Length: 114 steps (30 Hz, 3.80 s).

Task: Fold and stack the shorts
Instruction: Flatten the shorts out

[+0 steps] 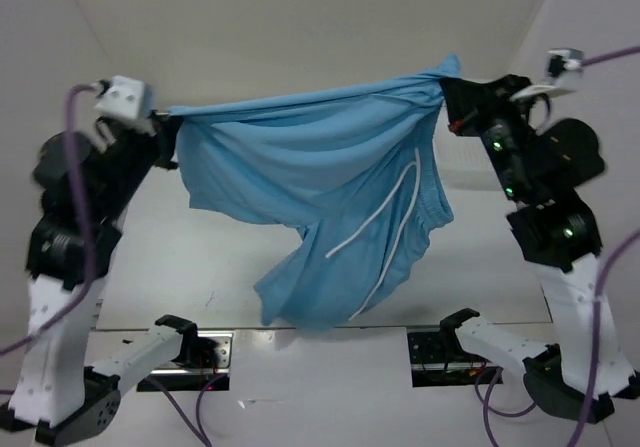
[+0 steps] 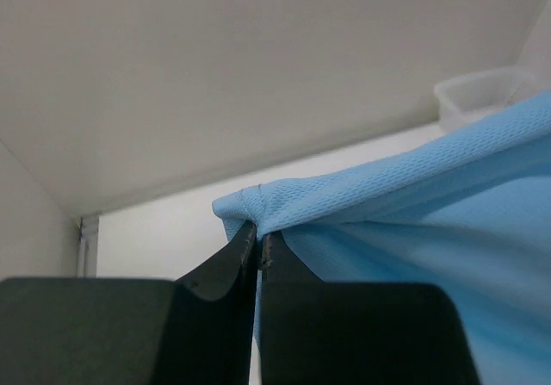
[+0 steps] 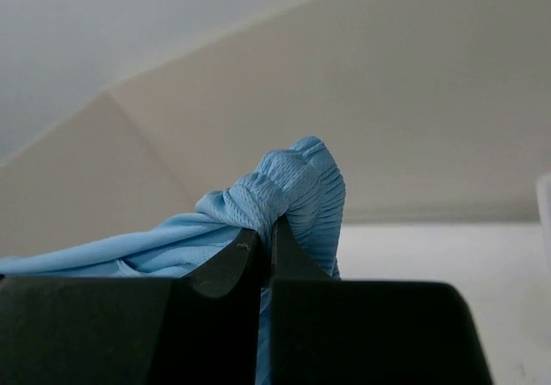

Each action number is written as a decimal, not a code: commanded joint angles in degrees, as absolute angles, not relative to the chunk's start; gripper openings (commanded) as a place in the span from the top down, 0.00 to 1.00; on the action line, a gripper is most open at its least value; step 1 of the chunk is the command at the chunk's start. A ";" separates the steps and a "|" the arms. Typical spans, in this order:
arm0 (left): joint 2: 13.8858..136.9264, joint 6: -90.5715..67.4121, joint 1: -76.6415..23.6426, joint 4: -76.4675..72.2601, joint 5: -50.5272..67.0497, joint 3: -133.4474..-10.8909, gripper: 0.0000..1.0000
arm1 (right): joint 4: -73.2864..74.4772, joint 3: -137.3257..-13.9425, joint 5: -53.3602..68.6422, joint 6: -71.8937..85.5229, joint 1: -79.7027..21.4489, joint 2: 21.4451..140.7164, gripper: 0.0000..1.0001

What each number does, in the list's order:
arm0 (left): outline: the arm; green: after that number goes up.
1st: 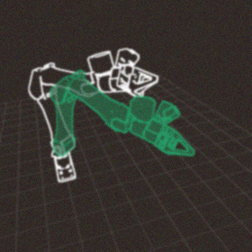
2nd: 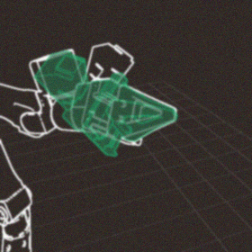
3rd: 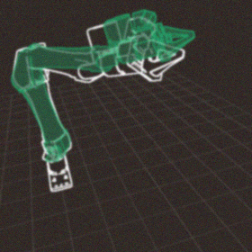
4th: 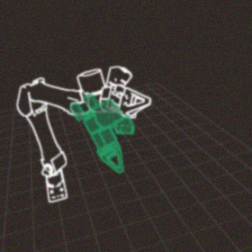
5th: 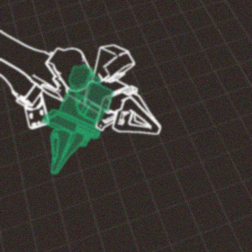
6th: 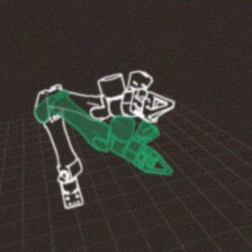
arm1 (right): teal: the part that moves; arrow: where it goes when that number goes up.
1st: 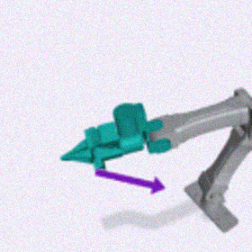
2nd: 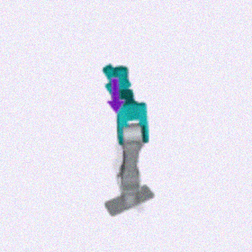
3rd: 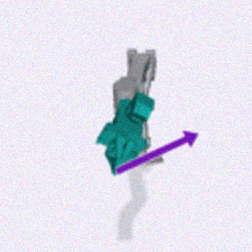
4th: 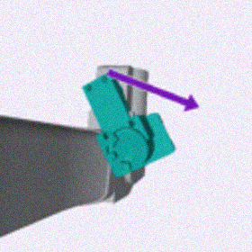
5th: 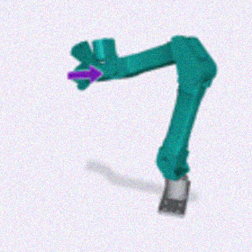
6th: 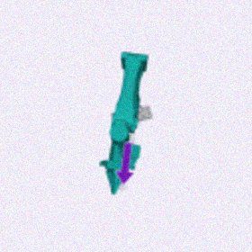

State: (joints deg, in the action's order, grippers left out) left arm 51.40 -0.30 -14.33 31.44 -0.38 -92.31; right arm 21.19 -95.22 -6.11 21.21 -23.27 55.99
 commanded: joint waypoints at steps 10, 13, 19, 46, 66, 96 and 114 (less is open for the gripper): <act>99.19 0.00 -5.55 18.65 6.05 -82.94 0.78 | 12.13 -82.86 -1.77 30.06 -13.10 99.24 1.00; 116.22 0.00 -3.17 22.93 9.14 -92.43 0.03 | 17.91 -97.14 -0.34 29.53 -12.04 109.13 0.58; 116.37 0.00 -1.24 20.65 8.61 -96.86 0.00 | 18.46 -103.27 0.26 30.85 -11.51 117.77 0.00; 126.47 0.00 -5.80 23.73 13.54 -98.70 0.41 | 21.45 -100.36 -7.82 31.38 -11.51 120.22 0.35; 119.27 0.00 -0.80 22.06 7.73 -98.26 1.00 | 30.20 -121.33 -9.83 34.01 -16.25 131.19 1.00; 110.48 0.00 5.72 19.95 10.72 -89.30 0.00 | 74.79 -175.81 -17.23 25.58 -19.25 153.29 0.00; 110.56 0.00 -7.29 14.15 10.03 -83.41 0.00 | 31.30 -104.49 -5.73 25.66 -16.61 119.43 0.19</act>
State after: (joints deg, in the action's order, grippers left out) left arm 111.28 -0.23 -5.61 17.43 11.00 -82.91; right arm 43.81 -101.97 -10.70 25.82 -14.37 116.42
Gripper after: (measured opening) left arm 0.997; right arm 0.810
